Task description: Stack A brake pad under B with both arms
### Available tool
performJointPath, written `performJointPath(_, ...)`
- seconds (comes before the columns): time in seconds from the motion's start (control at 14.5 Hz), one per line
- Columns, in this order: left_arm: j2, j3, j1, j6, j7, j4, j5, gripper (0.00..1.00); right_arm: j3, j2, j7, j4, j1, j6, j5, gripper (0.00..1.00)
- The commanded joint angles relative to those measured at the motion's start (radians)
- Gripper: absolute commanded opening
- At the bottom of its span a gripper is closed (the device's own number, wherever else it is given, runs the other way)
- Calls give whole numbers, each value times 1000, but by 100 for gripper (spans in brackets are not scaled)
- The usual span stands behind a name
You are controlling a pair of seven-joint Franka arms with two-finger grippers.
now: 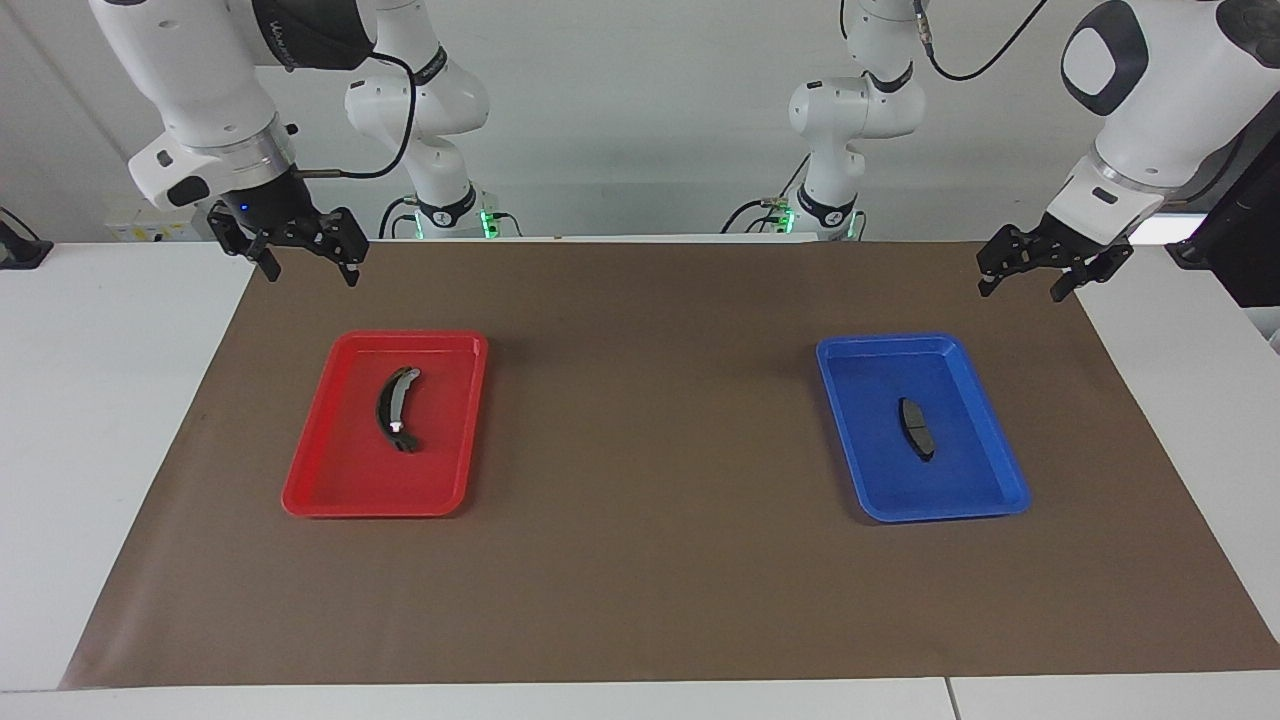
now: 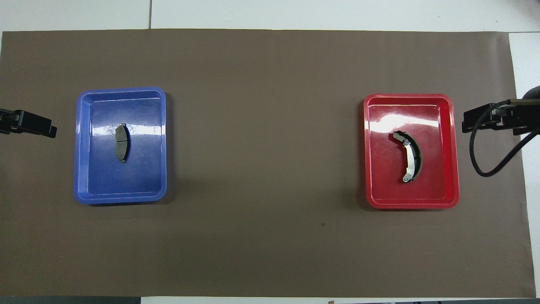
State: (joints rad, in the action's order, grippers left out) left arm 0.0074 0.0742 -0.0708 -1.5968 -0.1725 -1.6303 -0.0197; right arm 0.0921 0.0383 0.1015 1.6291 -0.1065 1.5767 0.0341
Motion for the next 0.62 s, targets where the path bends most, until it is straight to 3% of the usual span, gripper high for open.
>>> performJointPath(0.0, -35, 2, -4, -29, -9, -43, 14, 99, 0, 0, -9, 5, 7, 6, 10, 100)
performJointPath(0.55, -38, 2, -4, -38, -10, -56, 14, 99, 0, 0, -10, 5, 7, 3, 9, 100)
